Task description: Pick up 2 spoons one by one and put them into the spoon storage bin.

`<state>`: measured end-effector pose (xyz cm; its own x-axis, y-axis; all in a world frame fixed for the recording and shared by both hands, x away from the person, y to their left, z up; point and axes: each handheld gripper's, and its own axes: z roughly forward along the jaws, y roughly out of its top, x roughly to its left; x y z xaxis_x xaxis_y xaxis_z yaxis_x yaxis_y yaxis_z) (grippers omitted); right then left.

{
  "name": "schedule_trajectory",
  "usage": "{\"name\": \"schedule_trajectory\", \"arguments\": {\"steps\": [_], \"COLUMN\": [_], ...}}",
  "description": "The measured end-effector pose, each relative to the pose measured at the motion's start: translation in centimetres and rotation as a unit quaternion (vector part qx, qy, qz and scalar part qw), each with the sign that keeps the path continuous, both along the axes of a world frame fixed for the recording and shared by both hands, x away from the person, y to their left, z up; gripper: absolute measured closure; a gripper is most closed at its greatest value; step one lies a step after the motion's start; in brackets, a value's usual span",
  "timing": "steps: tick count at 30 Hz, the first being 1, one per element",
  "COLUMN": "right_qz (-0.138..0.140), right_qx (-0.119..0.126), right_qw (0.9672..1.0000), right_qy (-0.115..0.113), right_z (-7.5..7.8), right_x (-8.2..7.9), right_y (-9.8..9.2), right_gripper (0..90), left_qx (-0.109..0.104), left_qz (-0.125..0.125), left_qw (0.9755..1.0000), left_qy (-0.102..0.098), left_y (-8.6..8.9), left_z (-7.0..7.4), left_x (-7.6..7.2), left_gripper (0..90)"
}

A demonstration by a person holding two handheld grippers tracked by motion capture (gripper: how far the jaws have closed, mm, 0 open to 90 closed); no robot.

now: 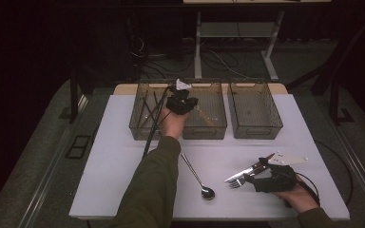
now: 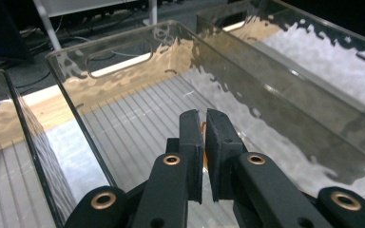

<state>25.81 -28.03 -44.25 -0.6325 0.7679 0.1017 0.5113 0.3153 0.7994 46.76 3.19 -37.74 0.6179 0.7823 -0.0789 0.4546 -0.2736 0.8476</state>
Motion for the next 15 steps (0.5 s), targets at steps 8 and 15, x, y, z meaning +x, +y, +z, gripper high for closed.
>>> {"name": "schedule_trajectory", "arguments": {"steps": [8, 15], "right_qz": [0.002, 0.002], "right_qx": [0.001, 0.000], "right_qw": [1.0000, 1.0000], "right_qy": [-0.003, -0.002], "right_z": [0.01, 0.01], "right_x": [0.02, 0.03], "right_y": [-0.03, -0.06], "right_gripper": [12.2, 12.3], "left_qx": [0.023, 0.009], "left_qz": [-0.005, -0.008], "left_qw": [0.9997, 0.9999], "left_qy": [0.004, -0.005], "left_y": [-0.77, -0.69], "left_z": [-0.67, -0.11], "left_x": [-0.06, -0.36], "left_gripper": [83.9, 65.3]}}
